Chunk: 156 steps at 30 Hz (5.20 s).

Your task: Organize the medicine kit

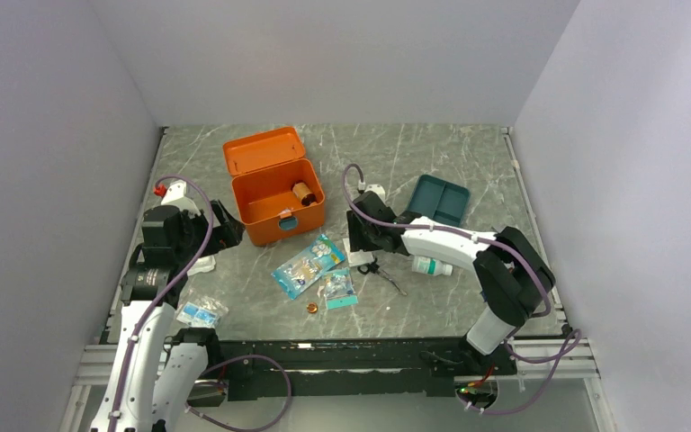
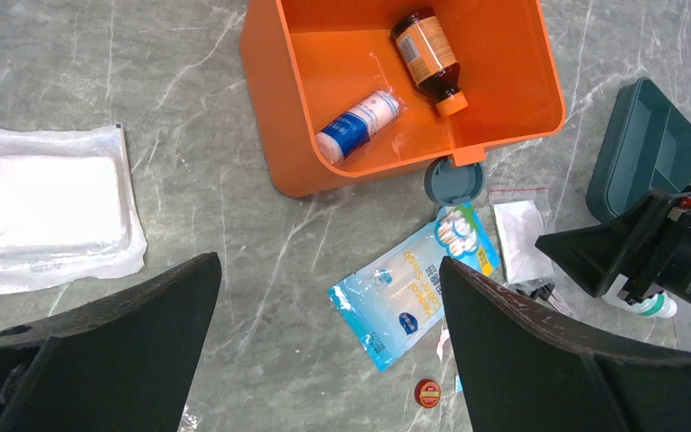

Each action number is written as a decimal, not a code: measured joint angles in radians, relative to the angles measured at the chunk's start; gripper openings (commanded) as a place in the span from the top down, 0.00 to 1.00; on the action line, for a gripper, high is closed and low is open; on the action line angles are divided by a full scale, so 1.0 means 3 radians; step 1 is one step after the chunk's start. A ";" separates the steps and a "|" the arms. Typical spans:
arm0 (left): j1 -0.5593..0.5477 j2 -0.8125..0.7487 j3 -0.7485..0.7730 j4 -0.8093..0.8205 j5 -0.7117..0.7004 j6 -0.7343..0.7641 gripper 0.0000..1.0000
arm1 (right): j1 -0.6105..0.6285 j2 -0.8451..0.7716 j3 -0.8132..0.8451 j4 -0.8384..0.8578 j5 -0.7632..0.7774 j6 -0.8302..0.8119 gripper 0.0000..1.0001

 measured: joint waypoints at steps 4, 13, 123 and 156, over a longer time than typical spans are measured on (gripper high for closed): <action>0.0000 -0.0001 0.0000 0.0000 0.0000 -0.0001 0.01 | 0.0017 0.0112 0.0048 0.0003 0.0008 0.0001 0.45; 0.0000 0.0006 0.0000 0.0001 0.0001 0.0000 0.01 | 0.0045 0.0312 0.0121 -0.0023 0.0084 -0.0001 0.65; 0.0000 0.0000 0.0000 0.0003 0.0013 -0.0003 0.01 | 0.0381 0.2707 0.4073 -0.0643 -0.0635 0.0072 0.47; -0.0317 0.0533 0.0000 -0.0069 0.0153 0.0116 0.01 | 0.0380 -0.0259 0.1128 -0.0486 0.0230 -0.0217 0.24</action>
